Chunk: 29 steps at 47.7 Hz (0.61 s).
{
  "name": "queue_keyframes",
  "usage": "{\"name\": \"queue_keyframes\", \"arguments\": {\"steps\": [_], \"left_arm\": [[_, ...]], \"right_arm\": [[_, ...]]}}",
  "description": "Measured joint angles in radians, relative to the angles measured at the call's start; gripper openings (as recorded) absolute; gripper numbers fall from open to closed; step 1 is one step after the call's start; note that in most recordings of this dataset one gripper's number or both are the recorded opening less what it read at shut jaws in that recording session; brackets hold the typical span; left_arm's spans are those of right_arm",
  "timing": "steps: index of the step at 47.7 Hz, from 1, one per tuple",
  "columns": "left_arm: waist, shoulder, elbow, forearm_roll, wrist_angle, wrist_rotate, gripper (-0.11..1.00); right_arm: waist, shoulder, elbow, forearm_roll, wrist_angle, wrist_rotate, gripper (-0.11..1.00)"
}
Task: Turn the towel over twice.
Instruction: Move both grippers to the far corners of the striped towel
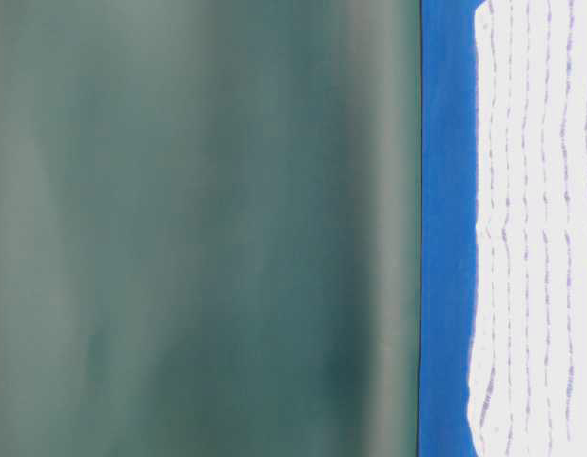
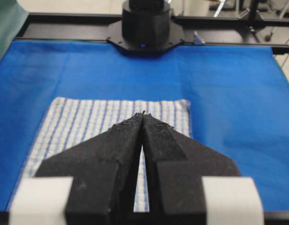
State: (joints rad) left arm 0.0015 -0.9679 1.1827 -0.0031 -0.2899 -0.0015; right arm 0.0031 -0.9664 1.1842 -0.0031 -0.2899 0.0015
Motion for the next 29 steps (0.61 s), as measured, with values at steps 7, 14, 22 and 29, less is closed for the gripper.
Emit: {"name": "queue_keyframes", "arguments": {"steps": [7, 14, 22, 29], "left_arm": [[0.021, 0.003, 0.000, -0.009, -0.003, 0.017, 0.00], [0.083, 0.035, 0.000, -0.012, -0.005, 0.021, 0.00], [0.176, 0.104, 0.000, -0.012, -0.006, 0.020, 0.00], [0.241, 0.173, 0.003, -0.012, -0.018, 0.020, 0.01]], "right_arm": [[-0.046, 0.006, -0.008, 0.000, 0.026, -0.002, 0.00], [-0.120, 0.021, -0.023, 0.000, 0.083, 0.008, 0.00], [-0.229, 0.072, -0.025, 0.005, 0.123, 0.009, 0.00], [-0.325, 0.141, -0.023, 0.014, 0.132, 0.009, 0.00]]}}
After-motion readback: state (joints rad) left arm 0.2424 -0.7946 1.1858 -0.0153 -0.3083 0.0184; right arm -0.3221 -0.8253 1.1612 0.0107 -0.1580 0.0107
